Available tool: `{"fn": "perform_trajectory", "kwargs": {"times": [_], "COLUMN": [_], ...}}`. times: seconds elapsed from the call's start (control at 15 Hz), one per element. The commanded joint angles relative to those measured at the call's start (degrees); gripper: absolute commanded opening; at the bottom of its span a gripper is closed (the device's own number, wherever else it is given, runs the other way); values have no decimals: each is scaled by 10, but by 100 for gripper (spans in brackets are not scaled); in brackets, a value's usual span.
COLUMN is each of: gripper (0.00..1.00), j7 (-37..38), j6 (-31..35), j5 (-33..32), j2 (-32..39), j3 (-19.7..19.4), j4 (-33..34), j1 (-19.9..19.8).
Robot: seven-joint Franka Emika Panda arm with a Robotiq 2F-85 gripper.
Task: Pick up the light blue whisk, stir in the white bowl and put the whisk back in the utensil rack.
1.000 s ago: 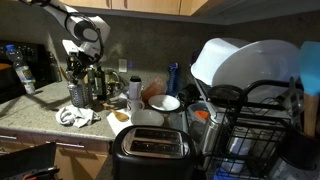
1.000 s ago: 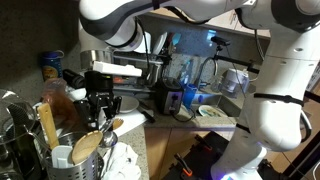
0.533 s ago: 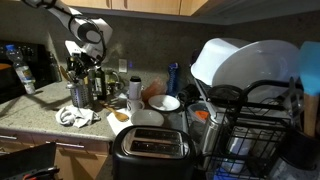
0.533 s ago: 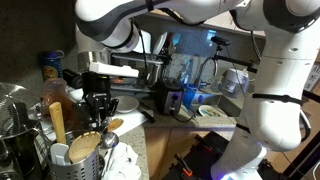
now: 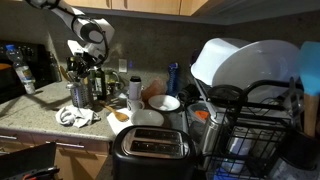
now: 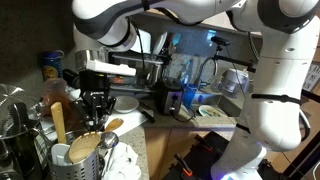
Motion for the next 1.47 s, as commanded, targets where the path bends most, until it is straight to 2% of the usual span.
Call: {"fn": "perform_trajectory", "kwargs": {"times": [0.0,0.67,1.4], "gripper": [10,10,10], "j7": [-24,-99,-127], "j6": [-15,-21,-51], "j5": [8,45,64], "j2": [2,-13,-48], "j3": [-7,-17,-35], "j4": [27,63,95], "j1": [-5,-29,-55]}}
